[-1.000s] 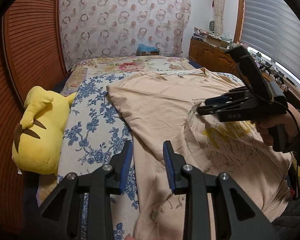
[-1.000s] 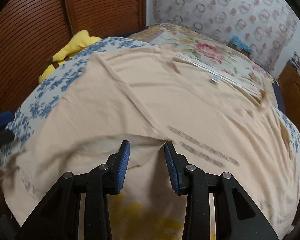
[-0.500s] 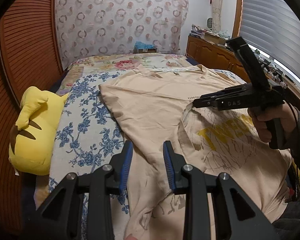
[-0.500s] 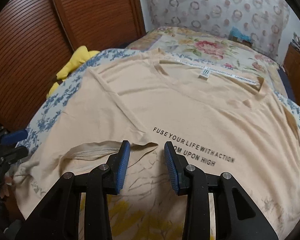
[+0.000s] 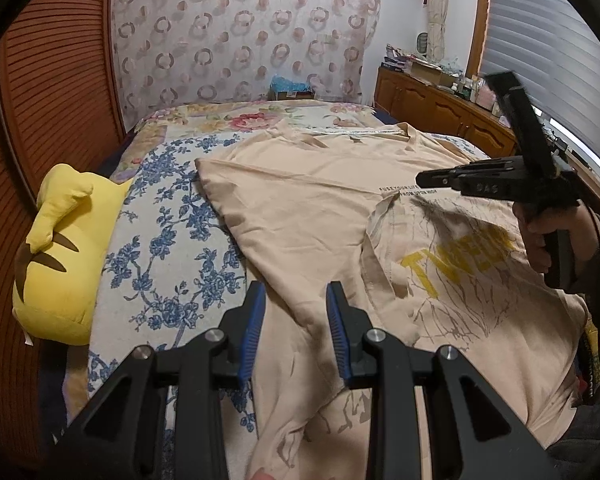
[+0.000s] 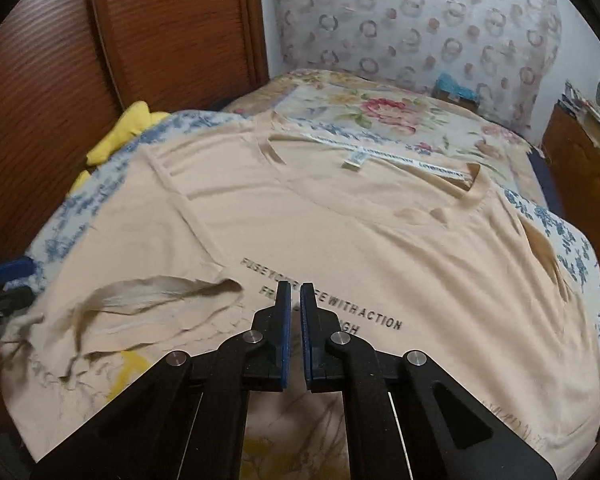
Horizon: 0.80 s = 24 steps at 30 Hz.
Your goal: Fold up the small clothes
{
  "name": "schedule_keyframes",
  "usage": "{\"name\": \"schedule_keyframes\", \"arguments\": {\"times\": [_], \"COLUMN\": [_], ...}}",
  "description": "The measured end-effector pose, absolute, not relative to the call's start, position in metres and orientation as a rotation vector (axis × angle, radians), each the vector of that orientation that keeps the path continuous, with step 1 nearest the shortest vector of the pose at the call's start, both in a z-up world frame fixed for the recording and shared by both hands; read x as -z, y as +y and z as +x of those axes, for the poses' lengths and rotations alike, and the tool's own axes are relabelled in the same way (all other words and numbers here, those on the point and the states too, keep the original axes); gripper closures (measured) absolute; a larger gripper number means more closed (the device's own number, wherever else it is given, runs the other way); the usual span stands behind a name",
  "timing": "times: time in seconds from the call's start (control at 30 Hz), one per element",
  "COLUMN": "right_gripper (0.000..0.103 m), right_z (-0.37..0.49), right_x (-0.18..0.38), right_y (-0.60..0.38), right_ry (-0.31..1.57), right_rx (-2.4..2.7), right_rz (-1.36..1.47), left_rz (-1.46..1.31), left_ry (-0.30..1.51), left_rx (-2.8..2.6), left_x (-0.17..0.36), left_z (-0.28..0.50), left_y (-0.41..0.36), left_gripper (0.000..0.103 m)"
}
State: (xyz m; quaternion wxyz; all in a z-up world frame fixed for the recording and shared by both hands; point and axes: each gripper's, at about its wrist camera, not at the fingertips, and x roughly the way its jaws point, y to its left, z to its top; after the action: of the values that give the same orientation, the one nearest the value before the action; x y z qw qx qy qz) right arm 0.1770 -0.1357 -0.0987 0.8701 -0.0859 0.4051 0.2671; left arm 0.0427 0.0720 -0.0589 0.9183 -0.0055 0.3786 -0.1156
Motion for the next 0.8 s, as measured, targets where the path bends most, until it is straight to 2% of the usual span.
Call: {"name": "schedule_keyframes", "arguments": {"times": [0.03,0.1,0.13,0.17,0.37,0.6,0.8], "right_gripper": [0.1,0.091,0.082,0.081,0.081,0.081,0.095], "right_z": [0.176,0.173,0.172,0.173,0.193,0.177,0.176], "right_x": [0.097,0.093,0.092,0.092,0.107,0.116,0.118], "right_y": [-0.134,-0.124,-0.119,-0.112,-0.088,-0.09,-0.104], "right_ry": [0.844,0.835,0.83,0.831,0.926,0.938,0.923], "right_rx": [-0.572,-0.6,-0.603,-0.609,-0.571,-0.553,-0.573], "right_rz": [-0.177,-0.182,-0.188,-0.193,-0.154,-0.302,-0.291], "left_rz": [-0.014,-0.02,-0.02,-0.019,-0.025,-0.021,-0.023], "left_ry": [0.779,0.78,0.78,0.78,0.788,0.803,0.806], "left_rx": [0.234,0.235,0.237,0.235,0.232,0.228,0.227], "left_x": [0.059,0.06,0.06,0.06,0.064,0.069,0.07], "left_z": [0.044,0.044,0.044,0.044,0.044,0.043,0.044], "left_y": [0.072,0.072,0.072,0.072,0.074,0.076,0.076], "left_gripper": [0.074,0.074,0.074,0.074,0.074,0.074,0.074]}}
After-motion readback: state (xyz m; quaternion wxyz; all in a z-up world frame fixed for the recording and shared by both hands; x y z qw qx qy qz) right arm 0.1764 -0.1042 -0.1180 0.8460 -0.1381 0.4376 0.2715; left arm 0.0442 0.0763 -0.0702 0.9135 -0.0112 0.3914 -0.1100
